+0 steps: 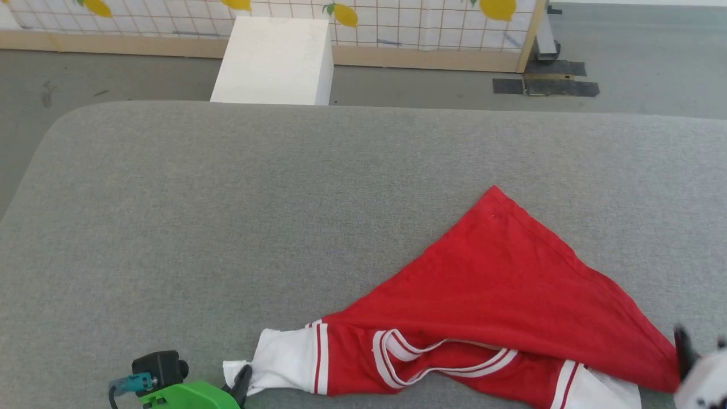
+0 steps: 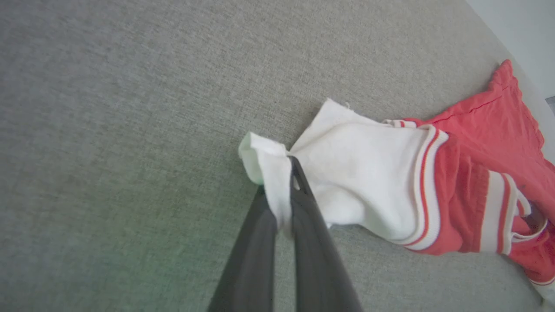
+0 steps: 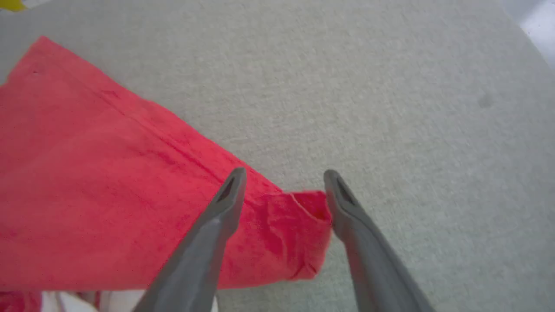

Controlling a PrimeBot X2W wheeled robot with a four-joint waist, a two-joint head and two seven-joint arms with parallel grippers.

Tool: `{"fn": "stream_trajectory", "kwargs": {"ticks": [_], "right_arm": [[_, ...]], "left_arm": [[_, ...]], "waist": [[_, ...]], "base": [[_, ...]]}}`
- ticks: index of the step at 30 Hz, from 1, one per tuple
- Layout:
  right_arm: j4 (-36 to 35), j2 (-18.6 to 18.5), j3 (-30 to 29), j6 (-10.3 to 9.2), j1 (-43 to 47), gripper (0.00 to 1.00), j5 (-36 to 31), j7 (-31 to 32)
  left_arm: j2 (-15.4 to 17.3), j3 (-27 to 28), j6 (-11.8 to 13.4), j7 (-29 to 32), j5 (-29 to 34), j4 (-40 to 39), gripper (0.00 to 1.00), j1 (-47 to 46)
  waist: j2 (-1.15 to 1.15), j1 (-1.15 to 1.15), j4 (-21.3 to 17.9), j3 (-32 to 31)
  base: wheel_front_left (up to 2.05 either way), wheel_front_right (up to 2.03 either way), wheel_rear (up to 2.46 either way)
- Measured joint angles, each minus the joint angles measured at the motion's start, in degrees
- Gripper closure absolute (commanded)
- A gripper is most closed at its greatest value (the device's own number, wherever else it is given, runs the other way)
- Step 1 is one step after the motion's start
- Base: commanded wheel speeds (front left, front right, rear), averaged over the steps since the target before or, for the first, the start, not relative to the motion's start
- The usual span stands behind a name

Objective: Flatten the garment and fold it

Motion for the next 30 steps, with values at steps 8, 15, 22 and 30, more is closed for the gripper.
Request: {"fn": "stream_trajectory", "kwargs": {"ticks": [8, 15, 22, 30], "right_arm": [[-2.1, -1.7, 11.4, 0.00, -9.4, 0.00, -3.7, -19.5], [7.0, -10.6, 25.1, 0.00, -20.2, 0.00, -2.3, -23.0], [20.5, -16.6, 35.7, 0.00, -32.6, 0.00, 1.9, -12.4], [29.2, -19.8, 43.5, 0.01, -42.0, 0.00, 7.5, 3.8]], "left_arm": [[-0.5, -1.3, -0.6, -0.2, 0.0, 1.0, 1.00, -0.2], [-1.3, -2.1, -1.4, -1.1, -0.1, 2.1, 1.00, -1.8], [-2.2, -3.3, -2.6, -2.0, -0.4, 3.3, 1.00, -4.7], [-3.8, -4.3, -3.9, -3.7, -0.6, 4.8, 1.00, -7.0]], "waist": [[0.00, 0.00, 2.3, 0.5], [0.00, 0.00, 4.4, 2.7], [0.00, 0.00, 6.9, 5.9], [0.00, 0.00, 9.9, 9.6]], "base": [[0.00, 0.00, 0.00], [0.00, 0.00, 0.00], [0.00, 0.00, 0.00], [0.00, 0.00, 0.00]]}}
